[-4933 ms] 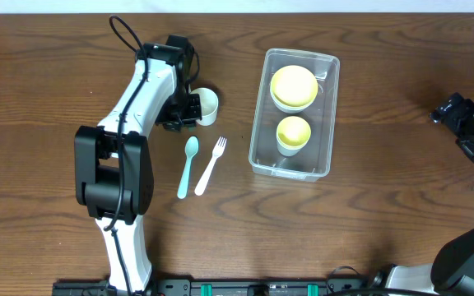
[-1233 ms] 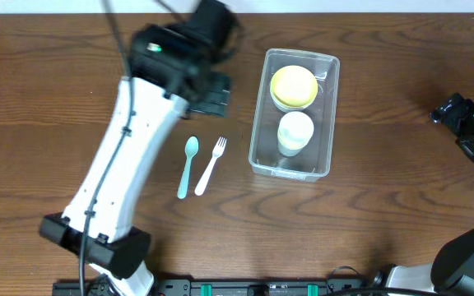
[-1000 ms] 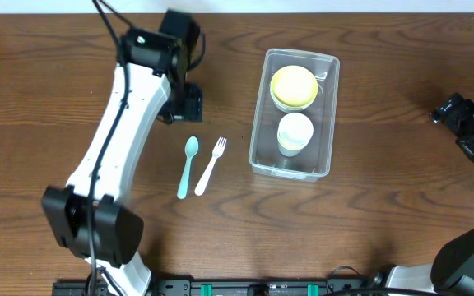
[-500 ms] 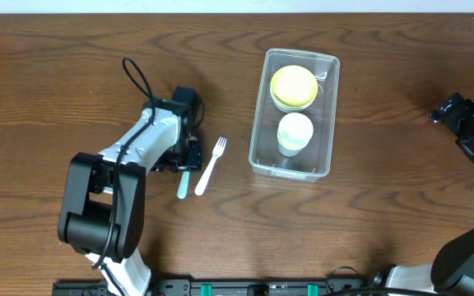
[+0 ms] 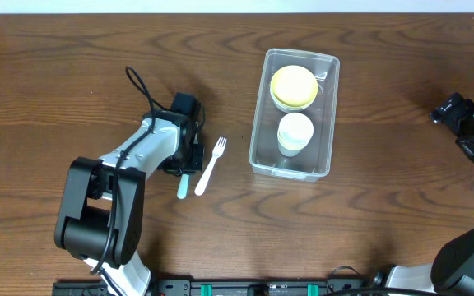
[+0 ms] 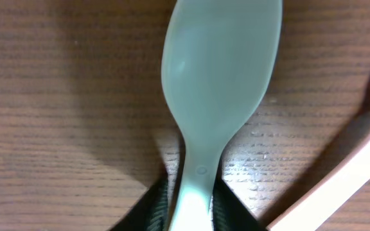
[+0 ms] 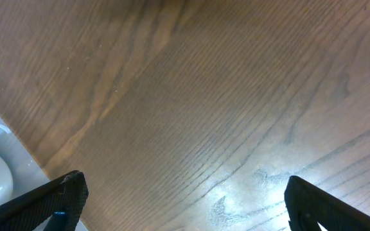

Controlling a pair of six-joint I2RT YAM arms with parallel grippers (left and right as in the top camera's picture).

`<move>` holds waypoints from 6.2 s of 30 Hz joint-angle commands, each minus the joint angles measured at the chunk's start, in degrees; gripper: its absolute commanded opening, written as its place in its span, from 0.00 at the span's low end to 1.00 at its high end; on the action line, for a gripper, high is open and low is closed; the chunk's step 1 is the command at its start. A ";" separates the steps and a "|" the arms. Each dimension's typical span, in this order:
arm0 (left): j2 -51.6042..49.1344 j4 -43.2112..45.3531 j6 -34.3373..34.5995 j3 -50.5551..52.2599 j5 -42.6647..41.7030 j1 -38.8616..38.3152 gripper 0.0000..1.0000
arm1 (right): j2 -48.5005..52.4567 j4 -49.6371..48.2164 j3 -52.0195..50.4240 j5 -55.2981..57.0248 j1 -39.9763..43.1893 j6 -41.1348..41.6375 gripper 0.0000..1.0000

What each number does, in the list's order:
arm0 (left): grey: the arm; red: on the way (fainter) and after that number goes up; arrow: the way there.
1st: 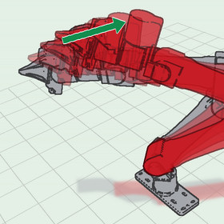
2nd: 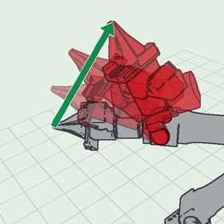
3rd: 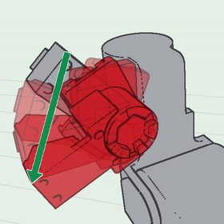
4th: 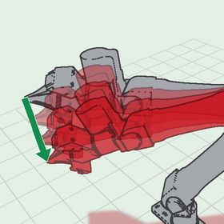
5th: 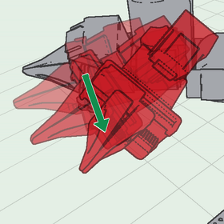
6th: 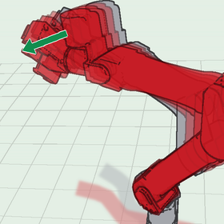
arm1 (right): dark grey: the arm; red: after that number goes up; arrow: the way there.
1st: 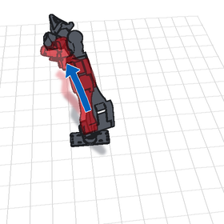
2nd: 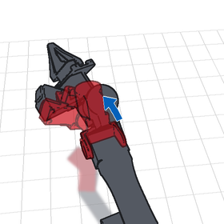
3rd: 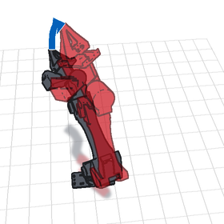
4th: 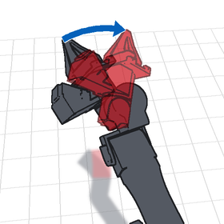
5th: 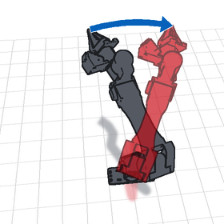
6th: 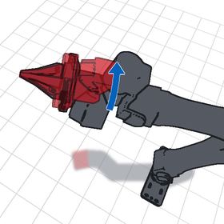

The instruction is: Pack container

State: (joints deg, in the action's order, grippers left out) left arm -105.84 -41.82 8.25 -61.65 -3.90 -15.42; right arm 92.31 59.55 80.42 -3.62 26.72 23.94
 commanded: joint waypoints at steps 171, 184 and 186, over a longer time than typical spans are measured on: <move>13.09 -20.61 -1.60 -36.30 -3.65 -16.46 0.06 | 0.17 0.07 -0.11 0.20 0.11 0.87 0.99; -0.13 -11.58 2.19 -36.74 -3.63 -24.35 0.07 | 0.17 0.07 -0.11 0.22 0.11 0.85 0.99; -3.13 -10.62 2.19 -36.74 -3.65 -24.35 0.08 | 0.17 0.07 -0.11 0.22 0.11 0.87 0.99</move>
State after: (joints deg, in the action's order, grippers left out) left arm -106.04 -52.97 9.21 -98.70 -7.53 -40.07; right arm 92.33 59.55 80.40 -3.62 26.72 23.94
